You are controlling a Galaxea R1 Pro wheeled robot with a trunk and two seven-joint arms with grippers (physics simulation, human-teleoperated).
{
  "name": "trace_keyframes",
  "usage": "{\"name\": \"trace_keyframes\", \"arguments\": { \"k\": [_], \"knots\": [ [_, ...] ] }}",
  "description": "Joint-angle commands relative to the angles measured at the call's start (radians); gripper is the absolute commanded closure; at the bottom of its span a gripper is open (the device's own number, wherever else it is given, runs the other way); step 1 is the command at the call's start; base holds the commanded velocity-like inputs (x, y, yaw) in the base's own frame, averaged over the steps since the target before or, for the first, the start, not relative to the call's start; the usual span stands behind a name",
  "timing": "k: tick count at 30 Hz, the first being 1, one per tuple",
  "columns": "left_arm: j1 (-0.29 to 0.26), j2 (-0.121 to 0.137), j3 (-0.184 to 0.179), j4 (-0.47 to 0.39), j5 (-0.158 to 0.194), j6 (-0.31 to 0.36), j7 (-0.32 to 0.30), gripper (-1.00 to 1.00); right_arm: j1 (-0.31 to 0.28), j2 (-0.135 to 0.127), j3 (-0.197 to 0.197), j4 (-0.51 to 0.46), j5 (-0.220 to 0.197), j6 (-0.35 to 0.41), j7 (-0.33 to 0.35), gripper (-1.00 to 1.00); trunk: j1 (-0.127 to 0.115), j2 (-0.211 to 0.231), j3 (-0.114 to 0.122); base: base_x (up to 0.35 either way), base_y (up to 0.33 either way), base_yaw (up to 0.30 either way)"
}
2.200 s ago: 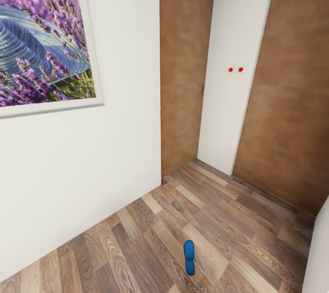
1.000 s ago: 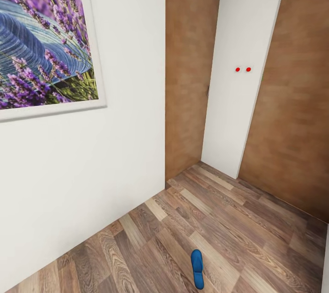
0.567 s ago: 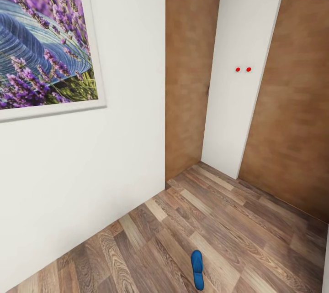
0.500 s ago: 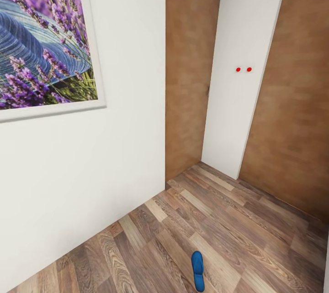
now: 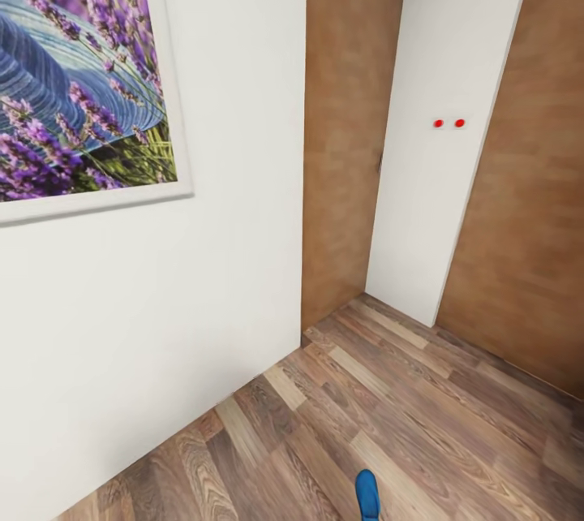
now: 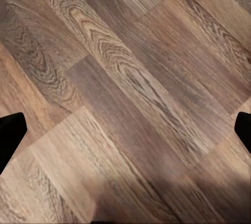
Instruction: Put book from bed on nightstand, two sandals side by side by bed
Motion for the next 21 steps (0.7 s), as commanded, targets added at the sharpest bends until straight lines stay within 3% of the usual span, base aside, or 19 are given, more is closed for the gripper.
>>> {"name": "trace_keyframes", "arguments": {
  "k": [1,8,21],
  "knots": [
    [0.0,0.0,0.0,0.0,0.001,-0.003,0.0,-1.0,0.0,0.0,-0.003,0.0,-0.001,-0.002,0.0,-1.0,0.0,0.0,-0.001,0.232,0.17,0.0],
    [0.0,0.0,0.0,0.0,0.001,-0.003,0.0,-1.0,0.0,0.0,-0.003,0.0,-0.001,-0.002,0.0,-1.0,0.0,0.0,-0.001,0.155,0.122,0.0],
    [0.0,0.0,0.0,0.0,0.001,-0.003,0.0,-1.0,0.0,0.0,-0.003,0.0,0.0,-0.002,0.001,-1.0,0.0,0.0,0.003,0.015,0.012,-0.02]
  ]
}}
